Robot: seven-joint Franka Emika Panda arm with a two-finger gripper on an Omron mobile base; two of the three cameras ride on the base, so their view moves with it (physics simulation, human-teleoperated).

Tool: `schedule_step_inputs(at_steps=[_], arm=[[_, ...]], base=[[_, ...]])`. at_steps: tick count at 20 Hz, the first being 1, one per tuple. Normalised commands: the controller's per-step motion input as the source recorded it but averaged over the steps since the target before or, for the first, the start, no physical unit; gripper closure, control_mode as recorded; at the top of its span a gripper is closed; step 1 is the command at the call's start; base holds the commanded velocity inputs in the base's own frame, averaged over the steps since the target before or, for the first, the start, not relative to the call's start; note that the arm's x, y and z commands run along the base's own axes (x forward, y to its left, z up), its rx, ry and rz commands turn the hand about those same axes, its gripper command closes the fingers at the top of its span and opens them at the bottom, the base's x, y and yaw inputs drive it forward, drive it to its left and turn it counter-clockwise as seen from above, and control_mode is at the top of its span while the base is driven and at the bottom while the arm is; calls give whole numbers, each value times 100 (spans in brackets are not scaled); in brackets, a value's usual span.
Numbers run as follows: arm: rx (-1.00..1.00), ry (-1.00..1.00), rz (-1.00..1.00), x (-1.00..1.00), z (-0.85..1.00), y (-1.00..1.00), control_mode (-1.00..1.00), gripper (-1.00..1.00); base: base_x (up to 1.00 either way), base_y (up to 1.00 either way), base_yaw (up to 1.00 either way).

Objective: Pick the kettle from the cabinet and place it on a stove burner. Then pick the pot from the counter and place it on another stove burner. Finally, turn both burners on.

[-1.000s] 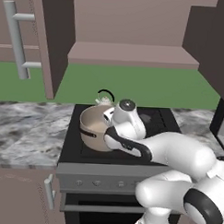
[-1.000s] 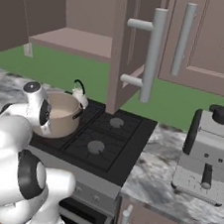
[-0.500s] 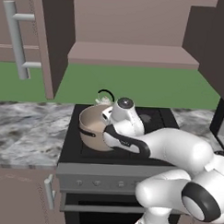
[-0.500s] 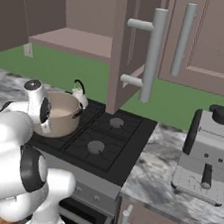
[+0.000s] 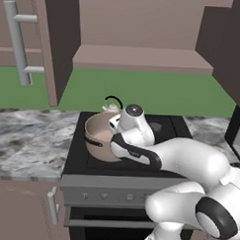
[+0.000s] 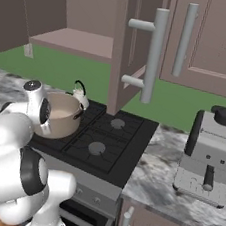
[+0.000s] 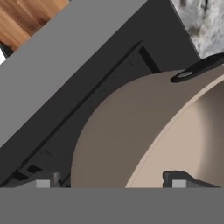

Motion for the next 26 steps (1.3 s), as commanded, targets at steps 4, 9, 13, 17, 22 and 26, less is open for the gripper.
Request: schedule_step_inputs(at_steps=[4,9,13,17,22,26], arm=[[0,1,0,-12,26,0,-100,-100],[0,0,0,-11,35,0,-100,-100],[0,0,0,-15,30,0,-100,-100],[0,0,0,-24,24,0,-100,-100],[0,0,1,-41,13,0,-100,-100],[0,0,3,-54,13,0,-100,-100]], base=[[0,0,0],[0,0,0],[0,0,0],[0,0,0],[0,0,0],[0,0,0]])
